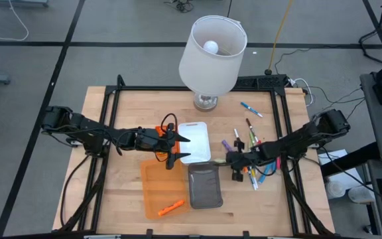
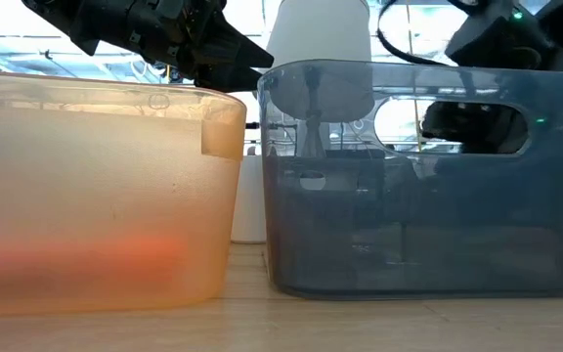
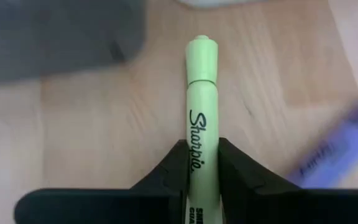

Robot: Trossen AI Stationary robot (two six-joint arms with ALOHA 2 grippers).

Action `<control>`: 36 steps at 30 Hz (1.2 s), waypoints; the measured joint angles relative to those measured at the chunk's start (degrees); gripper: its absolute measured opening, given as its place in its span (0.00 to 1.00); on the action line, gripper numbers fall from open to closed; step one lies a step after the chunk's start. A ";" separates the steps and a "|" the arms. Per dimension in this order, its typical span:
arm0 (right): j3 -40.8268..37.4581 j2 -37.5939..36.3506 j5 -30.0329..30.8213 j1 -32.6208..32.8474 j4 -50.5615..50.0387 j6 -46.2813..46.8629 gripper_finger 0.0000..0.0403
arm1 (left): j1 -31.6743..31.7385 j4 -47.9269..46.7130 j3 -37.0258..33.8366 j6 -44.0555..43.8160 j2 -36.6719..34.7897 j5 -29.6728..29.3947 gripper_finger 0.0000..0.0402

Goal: Pick & Place Markers
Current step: Put the light green large highlighter pen into the transparent orange bin

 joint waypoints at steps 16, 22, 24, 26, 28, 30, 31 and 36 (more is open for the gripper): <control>1.73 -19.25 13.74 0.04 11.03 -14.90 0.11 | 0.04 4.25 -0.02 3.27 0.00 -0.33 0.67; 1.75 -18.96 12.05 0.02 31.54 -30.27 0.11 | 1.33 10.98 -0.02 7.94 0.00 -3.57 0.67; 1.77 -18.55 10.04 -0.09 37.51 -33.34 0.11 | 2.18 13.37 -0.02 7.93 0.00 -3.06 0.67; 1.77 -17.67 7.77 -0.38 43.00 -35.93 0.11 | 2.96 16.40 -0.02 7.20 0.00 -1.28 0.67; 1.79 -16.22 7.20 -0.73 47.72 -38.33 0.11 | 3.61 20.31 -0.02 6.58 0.27 1.68 0.67; 1.79 -14.76 6.67 -1.23 50.88 -39.86 0.11 | 3.83 24.96 -0.02 6.67 1.14 4.86 0.67; 1.79 -13.90 5.97 -1.57 52.63 -40.35 0.11 | 3.81 27.03 -0.02 6.92 1.67 6.40 0.67; 1.81 -9.81 4.61 -2.00 60.64 -42.86 0.11 | 3.16 31.74 2.66 9.70 5.99 9.49 0.67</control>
